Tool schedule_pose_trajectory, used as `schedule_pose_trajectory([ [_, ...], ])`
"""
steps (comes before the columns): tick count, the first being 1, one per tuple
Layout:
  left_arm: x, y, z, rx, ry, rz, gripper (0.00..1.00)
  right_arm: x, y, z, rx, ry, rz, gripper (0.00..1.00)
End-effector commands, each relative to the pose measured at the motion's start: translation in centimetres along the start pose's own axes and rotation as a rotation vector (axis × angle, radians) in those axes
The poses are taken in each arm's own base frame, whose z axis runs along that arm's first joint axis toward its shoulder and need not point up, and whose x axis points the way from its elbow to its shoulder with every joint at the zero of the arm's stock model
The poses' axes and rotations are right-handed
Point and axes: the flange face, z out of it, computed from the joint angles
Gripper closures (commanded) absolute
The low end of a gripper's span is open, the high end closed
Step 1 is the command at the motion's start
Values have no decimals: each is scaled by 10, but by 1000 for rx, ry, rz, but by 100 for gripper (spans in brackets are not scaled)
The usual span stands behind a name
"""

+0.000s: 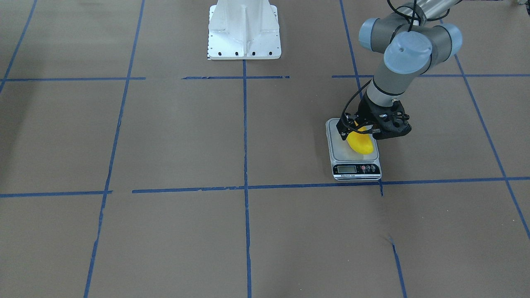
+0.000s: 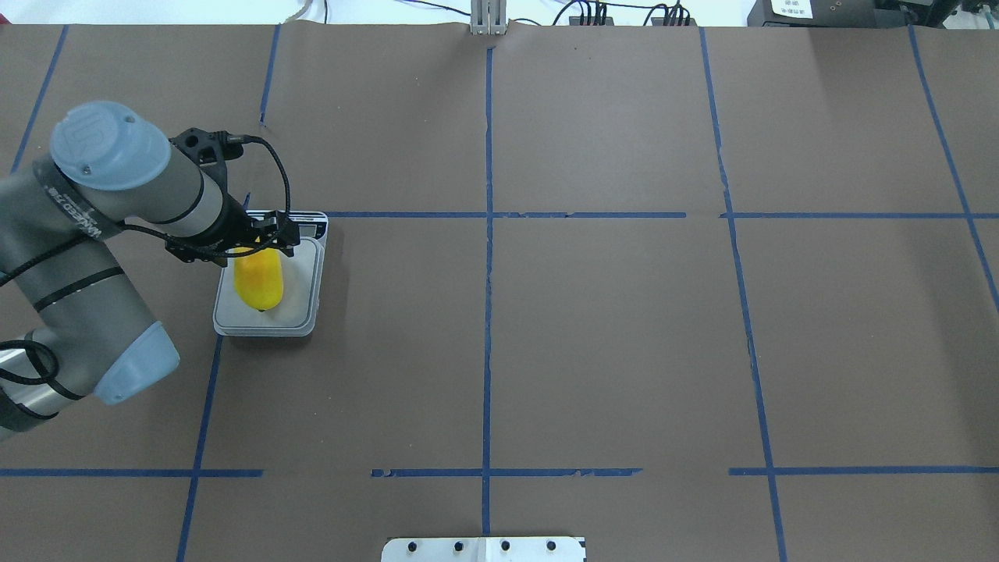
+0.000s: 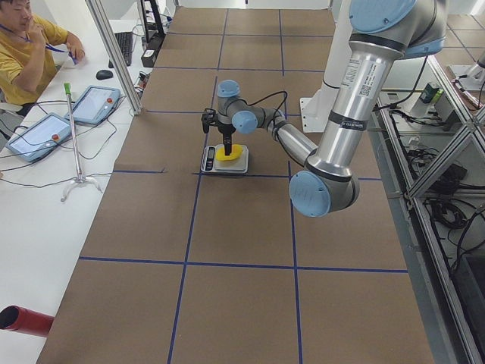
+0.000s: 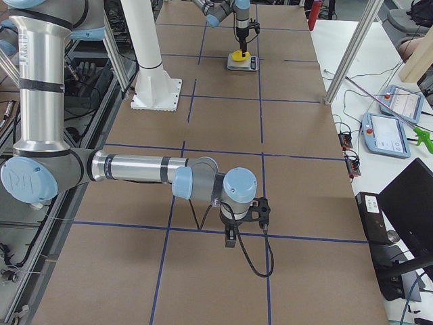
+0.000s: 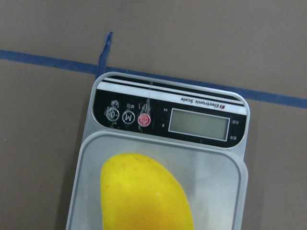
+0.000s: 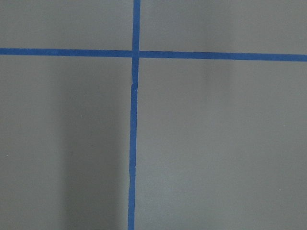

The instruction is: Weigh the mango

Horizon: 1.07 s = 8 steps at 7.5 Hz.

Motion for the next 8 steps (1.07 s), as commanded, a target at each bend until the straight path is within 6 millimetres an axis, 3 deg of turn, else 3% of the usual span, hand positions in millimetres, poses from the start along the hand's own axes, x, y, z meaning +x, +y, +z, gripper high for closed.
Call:
schedule_pose_trajectory([
  [1,-68,-29,-51,81,-11,83,0,0,0,0,0,0,0,0],
  [2,-121,-40,-54,64,-51,137,0,0,0,0,0,0,0,0],
  [4,-279,-67,-83,3,-73,286,0,0,0,0,0,0,0,0],
  [5,-335,-86,-92,-1,-80,322,0,0,0,0,0,0,0,0],
  [7,-472,-122,-133,37,-100,319,0,0,0,0,0,0,0,0],
  [8,-497,-139,-135,27,-65,283,0,0,0,0,0,0,0,0],
])
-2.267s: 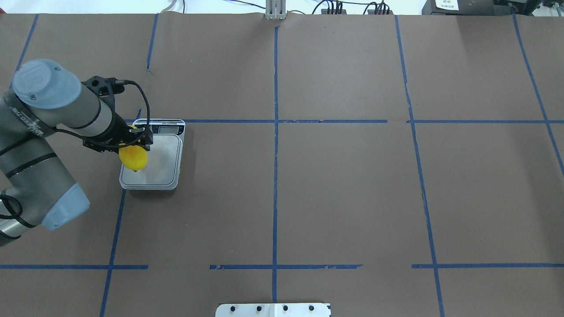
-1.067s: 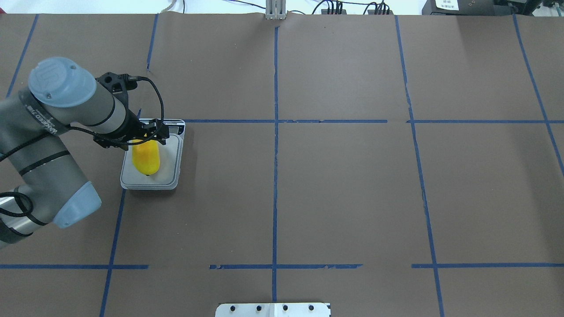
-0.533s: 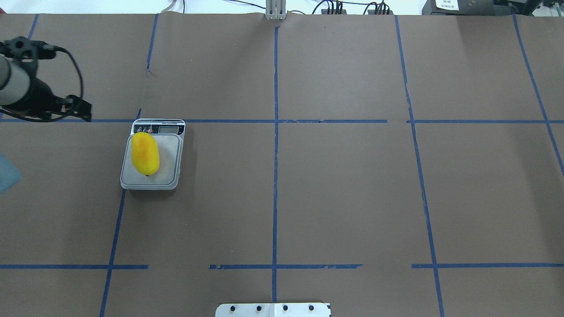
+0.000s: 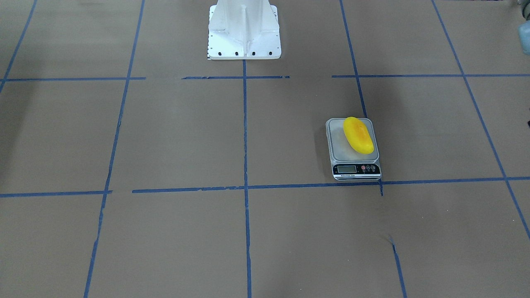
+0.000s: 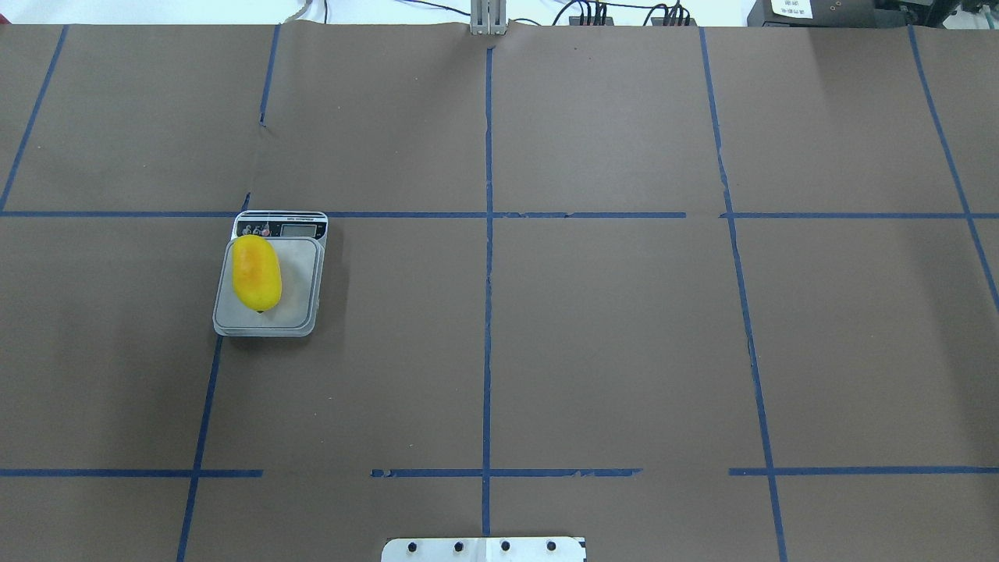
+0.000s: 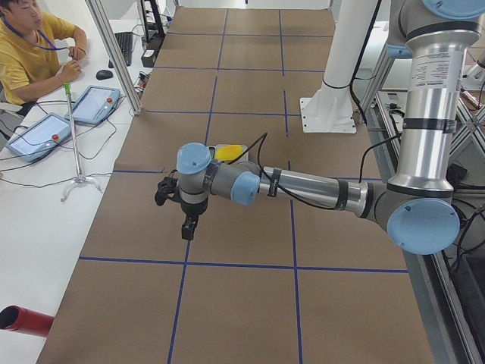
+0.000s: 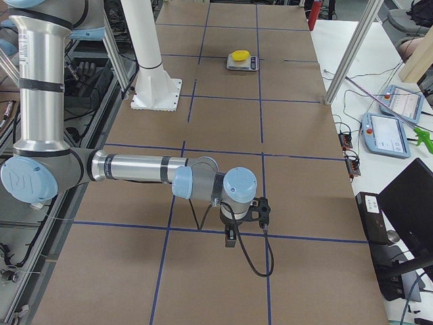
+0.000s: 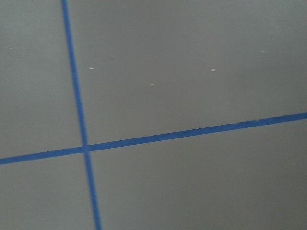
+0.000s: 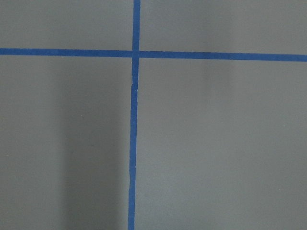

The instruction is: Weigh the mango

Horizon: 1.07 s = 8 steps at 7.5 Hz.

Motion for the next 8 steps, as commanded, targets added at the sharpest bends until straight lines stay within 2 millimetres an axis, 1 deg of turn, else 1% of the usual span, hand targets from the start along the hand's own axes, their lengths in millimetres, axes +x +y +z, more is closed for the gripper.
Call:
schedule_pose_trajectory([
  [1,-66,-12,-14,-20,51,-76,0,0,0,0,0,0,0,0],
  [2,-65,-12,-18,-41,86,-93,0,0,0,0,0,0,0,0],
  [3,-69,-5,-9,-60,86,-96,0,0,0,0,0,0,0,0],
  [4,-61,-4,-17,-47,89,-82,0,0,0,0,0,-2,0,0],
  [5,-45,4,8,-95,92,-62,0,0,0,0,0,0,0,0],
  [6,-49,26,23,-125,97,-74,0,0,0,0,0,0,0,0],
  [7,-58,51,36,-150,107,-94,0,0,0,0,0,0,0,0],
  [8,-58,53,39,-142,107,-89,0,0,0,0,0,0,0,0],
])
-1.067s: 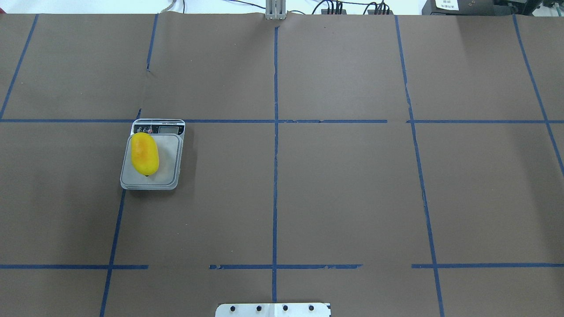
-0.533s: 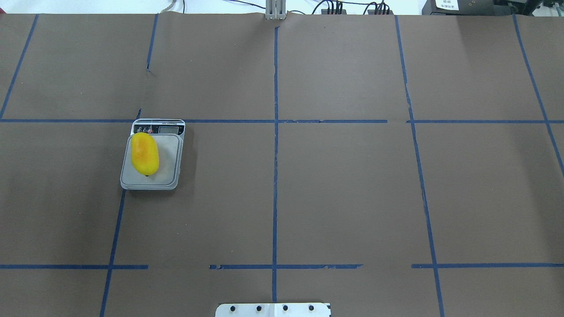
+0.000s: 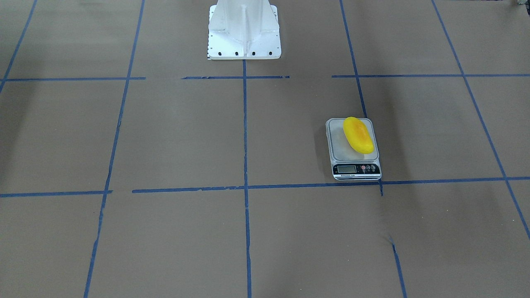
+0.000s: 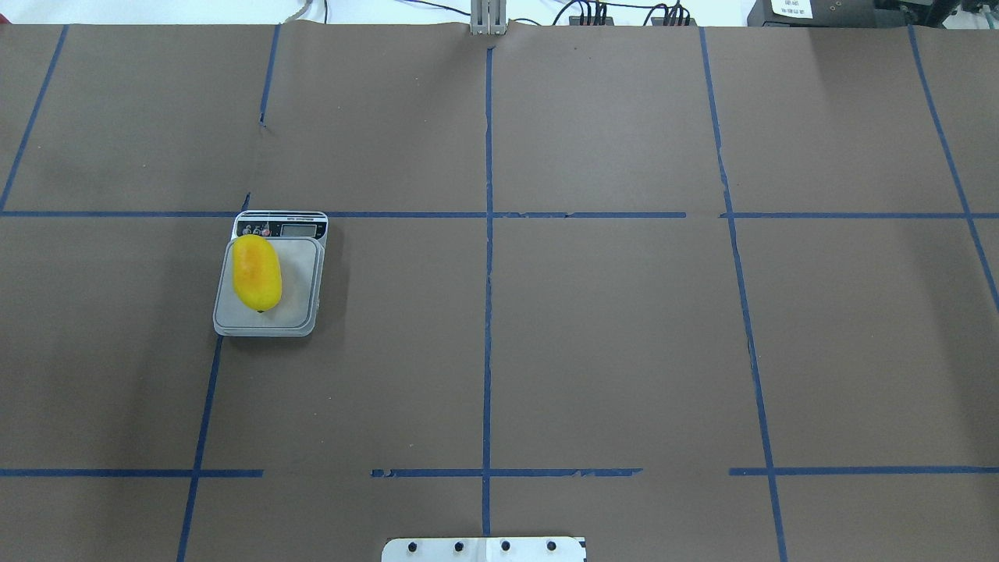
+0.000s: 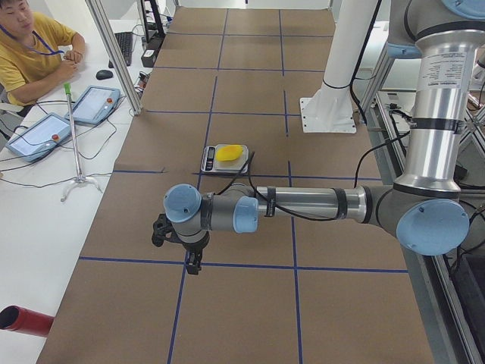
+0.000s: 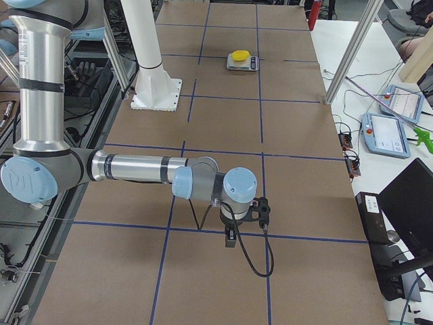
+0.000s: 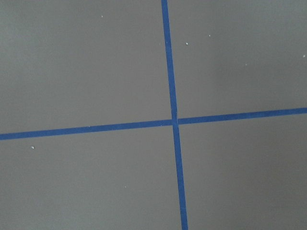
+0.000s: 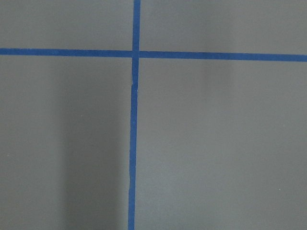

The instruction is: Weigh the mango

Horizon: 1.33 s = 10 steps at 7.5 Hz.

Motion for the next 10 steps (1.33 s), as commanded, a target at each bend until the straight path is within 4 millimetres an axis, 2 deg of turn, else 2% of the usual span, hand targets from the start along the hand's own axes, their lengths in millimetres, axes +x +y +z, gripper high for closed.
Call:
schedule_pose_trajectory([
  [1,0,10,5,24,4,32,0,0,0,0,0,0,0,0],
  [2,2,5,4,37,4,52,0,0,0,0,0,0,0,0],
  [3,15,-4,-11,57,1,71,0,0,0,0,0,0,0,0],
  [5,14,-4,-9,54,-2,72,0,0,0,0,0,0,0,0],
  [7,22,-6,-15,66,0,85,0,0,0,0,0,0,0,0],
  [10,11,-4,-6,50,-7,70,0,0,0,0,0,0,0,0],
])
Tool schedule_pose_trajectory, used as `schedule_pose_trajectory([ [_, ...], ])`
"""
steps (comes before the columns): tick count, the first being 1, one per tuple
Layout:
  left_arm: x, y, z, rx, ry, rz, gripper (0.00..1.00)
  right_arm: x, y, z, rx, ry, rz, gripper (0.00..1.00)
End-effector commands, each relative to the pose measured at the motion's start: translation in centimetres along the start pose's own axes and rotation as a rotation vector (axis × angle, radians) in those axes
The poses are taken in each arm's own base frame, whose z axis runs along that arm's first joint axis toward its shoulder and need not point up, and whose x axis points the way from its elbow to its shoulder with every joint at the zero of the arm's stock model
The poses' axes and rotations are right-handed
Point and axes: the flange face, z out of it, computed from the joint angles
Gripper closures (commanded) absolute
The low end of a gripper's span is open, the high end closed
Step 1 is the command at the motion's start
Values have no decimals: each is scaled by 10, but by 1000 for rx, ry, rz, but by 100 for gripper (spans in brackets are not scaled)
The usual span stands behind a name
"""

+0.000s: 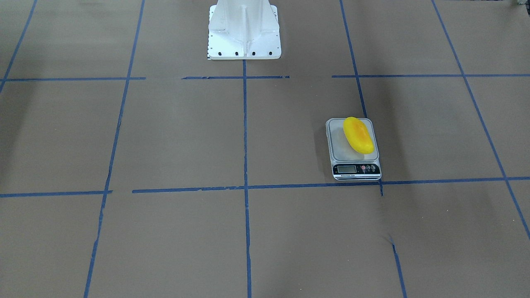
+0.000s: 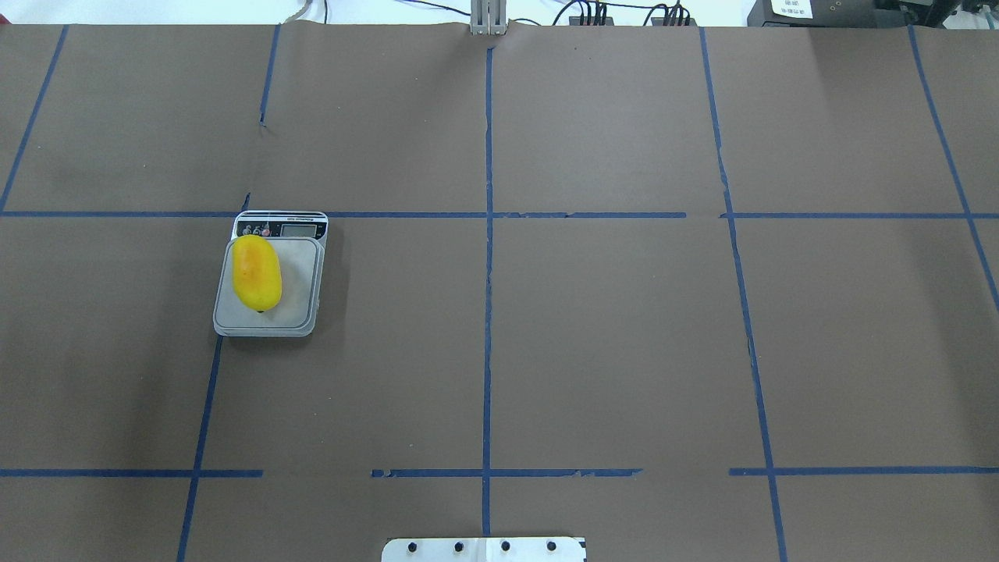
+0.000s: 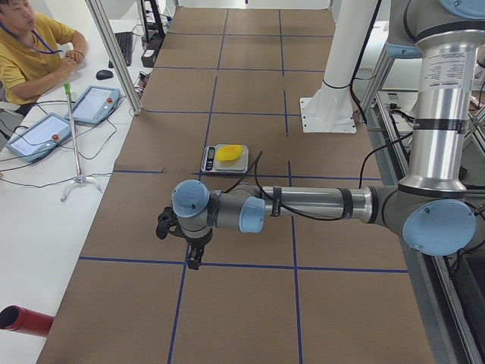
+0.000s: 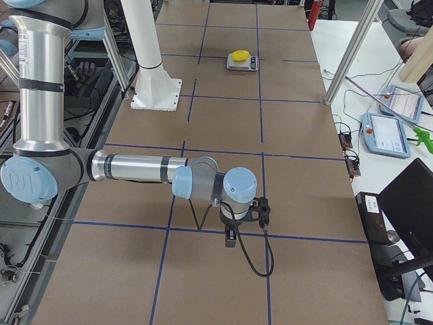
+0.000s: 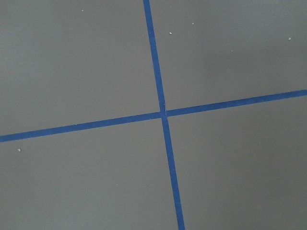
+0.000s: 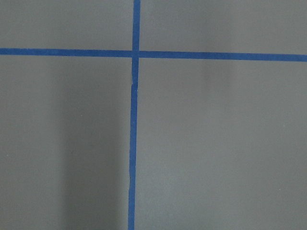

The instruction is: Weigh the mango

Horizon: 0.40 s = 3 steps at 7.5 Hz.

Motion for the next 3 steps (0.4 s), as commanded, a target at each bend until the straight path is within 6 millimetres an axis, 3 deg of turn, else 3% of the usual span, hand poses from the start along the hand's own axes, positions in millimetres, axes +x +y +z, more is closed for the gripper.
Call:
schedule_pose_trajectory([
  [1,-2,0,2,-4,2,-4,0,0,0,0,0,0,0,0],
  [3,1,-2,-1,1,1,1,0,0,0,0,0,0,0,0],
])
